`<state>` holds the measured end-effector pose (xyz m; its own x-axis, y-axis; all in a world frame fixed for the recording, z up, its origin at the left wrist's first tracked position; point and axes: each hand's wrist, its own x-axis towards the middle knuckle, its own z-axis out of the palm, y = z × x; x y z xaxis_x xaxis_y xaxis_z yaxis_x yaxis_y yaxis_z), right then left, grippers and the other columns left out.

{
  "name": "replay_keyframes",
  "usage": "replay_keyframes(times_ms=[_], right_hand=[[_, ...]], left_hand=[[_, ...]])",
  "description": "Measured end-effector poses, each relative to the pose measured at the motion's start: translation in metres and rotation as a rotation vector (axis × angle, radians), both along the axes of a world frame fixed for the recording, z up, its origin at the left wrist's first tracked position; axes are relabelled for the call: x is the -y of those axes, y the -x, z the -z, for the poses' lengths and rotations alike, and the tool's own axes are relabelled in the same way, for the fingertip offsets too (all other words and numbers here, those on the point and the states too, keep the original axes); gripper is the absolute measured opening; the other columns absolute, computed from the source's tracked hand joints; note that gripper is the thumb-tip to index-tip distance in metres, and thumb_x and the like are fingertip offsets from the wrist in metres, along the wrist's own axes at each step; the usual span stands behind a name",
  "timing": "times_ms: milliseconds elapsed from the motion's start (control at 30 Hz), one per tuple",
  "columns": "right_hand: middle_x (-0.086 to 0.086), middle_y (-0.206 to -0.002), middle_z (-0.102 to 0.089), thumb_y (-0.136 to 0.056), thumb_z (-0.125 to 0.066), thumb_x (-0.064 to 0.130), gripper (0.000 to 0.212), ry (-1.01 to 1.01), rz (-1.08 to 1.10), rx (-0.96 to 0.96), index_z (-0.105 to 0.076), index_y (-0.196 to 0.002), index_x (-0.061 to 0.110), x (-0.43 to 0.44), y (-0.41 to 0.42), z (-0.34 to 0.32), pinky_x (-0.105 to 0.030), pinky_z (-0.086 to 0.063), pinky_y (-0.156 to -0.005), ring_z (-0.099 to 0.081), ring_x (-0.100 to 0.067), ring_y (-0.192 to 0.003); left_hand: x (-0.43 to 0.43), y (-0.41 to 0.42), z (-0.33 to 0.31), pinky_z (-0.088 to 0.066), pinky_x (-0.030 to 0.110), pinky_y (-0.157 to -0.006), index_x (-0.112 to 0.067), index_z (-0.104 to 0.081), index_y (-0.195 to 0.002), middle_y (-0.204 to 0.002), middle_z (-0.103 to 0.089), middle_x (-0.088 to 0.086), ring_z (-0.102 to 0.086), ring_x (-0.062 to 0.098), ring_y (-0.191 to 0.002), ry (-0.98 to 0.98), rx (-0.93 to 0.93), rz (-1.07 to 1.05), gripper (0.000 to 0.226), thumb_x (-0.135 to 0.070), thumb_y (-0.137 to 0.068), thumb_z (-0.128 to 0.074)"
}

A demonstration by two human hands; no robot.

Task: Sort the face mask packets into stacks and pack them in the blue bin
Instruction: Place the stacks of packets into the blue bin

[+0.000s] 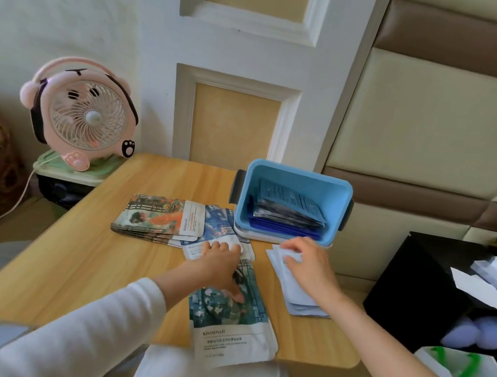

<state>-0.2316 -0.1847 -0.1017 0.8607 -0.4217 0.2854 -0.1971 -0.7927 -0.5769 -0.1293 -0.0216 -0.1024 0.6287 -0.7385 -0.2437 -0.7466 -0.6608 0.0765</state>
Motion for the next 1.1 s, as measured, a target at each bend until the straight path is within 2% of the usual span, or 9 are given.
replay_keyframes(times_ms=[100, 167, 267, 367, 433, 567, 733, 900, 1100], right_hand=[[0.003, -0.11, -0.063, -0.088, -0.062, 0.014, 0.023, -0.185, -0.169, -0.086, -0.062, -0.11, 0.02, -0.023, 0.004, -0.003, -0.021, -0.048, -0.086, -0.057, -0.007, -0.098], [0.002, -0.115, -0.06, -0.085, -0.066, 0.02, 0.033, -0.287, -0.203, -0.169, -0.057, -0.117, 0.022, -0.029, 0.006, -0.001, -0.017, -0.047, -0.081, -0.057, -0.008, -0.097], [0.0, -0.119, -0.058, -0.082, -0.07, 0.025, 0.047, -0.4, -0.218, -0.253, -0.05, -0.124, 0.022, -0.029, 0.008, 0.003, -0.027, -0.049, -0.091, -0.058, -0.014, -0.104], [-0.002, -0.123, -0.058, -0.08, -0.072, 0.029, 0.053, -0.548, -0.234, -0.345, -0.045, -0.125, 0.024, -0.031, 0.01, 0.005, -0.037, -0.049, -0.097, -0.058, -0.016, -0.11], [-0.002, -0.117, -0.062, -0.079, -0.073, 0.027, 0.047, -0.603, -0.257, -0.353, -0.046, -0.118, 0.024, -0.034, 0.011, 0.0, -0.032, -0.054, -0.085, -0.064, -0.016, -0.103], [-0.006, -0.104, -0.071, -0.078, -0.073, 0.009, 0.042, -0.741, -0.214, -0.226, -0.059, -0.117, 0.01, -0.03, 0.008, -0.02, -0.034, -0.056, -0.082, -0.068, -0.018, -0.096], [-0.006, -0.099, -0.071, -0.081, -0.071, 0.013, 0.025, -0.766, -0.205, -0.462, -0.061, -0.103, 0.009, -0.038, 0.008, -0.028, -0.03, -0.058, -0.069, -0.069, -0.018, -0.092], [-0.003, -0.093, -0.068, -0.077, -0.074, 0.016, 0.014, -0.533, -0.117, -0.473, -0.064, -0.086, 0.015, -0.073, 0.006, -0.004, -0.026, -0.05, -0.073, -0.065, -0.018, -0.09], [-0.008, -0.091, -0.065, -0.074, -0.069, -0.008, 0.022, -0.673, -0.058, -0.42, -0.061, -0.083, 0.01, -0.08, 0.001, -0.001, -0.032, -0.054, -0.073, -0.063, -0.025, -0.091]], left_hand=[[0.003, -0.003, -0.001, -0.02, 0.046, -0.111, -0.007, -0.037, -0.131, -0.131, -0.053, 0.009, -0.044, 0.028, -0.125, 0.048, -0.125, -0.07, 0.084, -0.048, -0.069, -0.076], [0.0, -0.007, -0.002, -0.037, 0.035, -0.096, -0.009, -0.05, -0.118, -0.119, -0.058, 0.007, -0.052, 0.025, -0.111, 0.158, -0.155, -0.083, 0.063, -0.037, -0.069, -0.079], [-0.01, -0.012, -0.003, -0.042, 0.031, -0.075, -0.01, -0.053, -0.093, -0.097, -0.059, 0.009, -0.054, 0.023, -0.089, 0.344, -0.205, -0.122, 0.037, -0.025, -0.072, -0.079], [-0.025, -0.016, -0.009, -0.053, 0.036, -0.081, -0.008, -0.053, -0.09, -0.097, -0.064, 0.013, -0.063, 0.026, -0.089, 0.641, -0.403, -0.227, 0.028, -0.016, -0.075, -0.076], [-0.035, -0.013, -0.019, -0.058, 0.033, -0.072, -0.009, -0.053, -0.092, -0.094, -0.066, 0.014, -0.067, 0.024, -0.08, 0.909, -0.611, -0.303, 0.023, -0.009, -0.078, -0.071], [-0.044, -0.014, -0.032, -0.056, 0.026, -0.056, -0.011, -0.054, -0.095, -0.089, -0.067, 0.012, -0.069, 0.016, -0.064, 1.219, -0.687, -0.395, 0.021, -0.007, -0.08, -0.068], [-0.044, -0.025, -0.04, -0.054, 0.02, -0.055, -0.012, -0.059, -0.087, -0.082, -0.069, 0.005, -0.067, 0.012, -0.066, 0.978, -0.563, -0.293, 0.014, -0.013, -0.079, -0.071], [-0.031, -0.03, -0.009, -0.05, 0.029, -0.086, -0.004, -0.059, -0.104, -0.109, -0.065, 0.011, -0.062, 0.023, -0.099, 0.413, -0.274, -0.162, 0.028, -0.018, -0.082, -0.069], [-0.034, -0.028, 0.006, -0.05, 0.036, -0.085, -0.009, -0.055, -0.097, -0.104, -0.065, 0.01, -0.061, 0.025, -0.097, 0.48, -0.261, -0.141, 0.023, -0.019, -0.082, -0.07]])
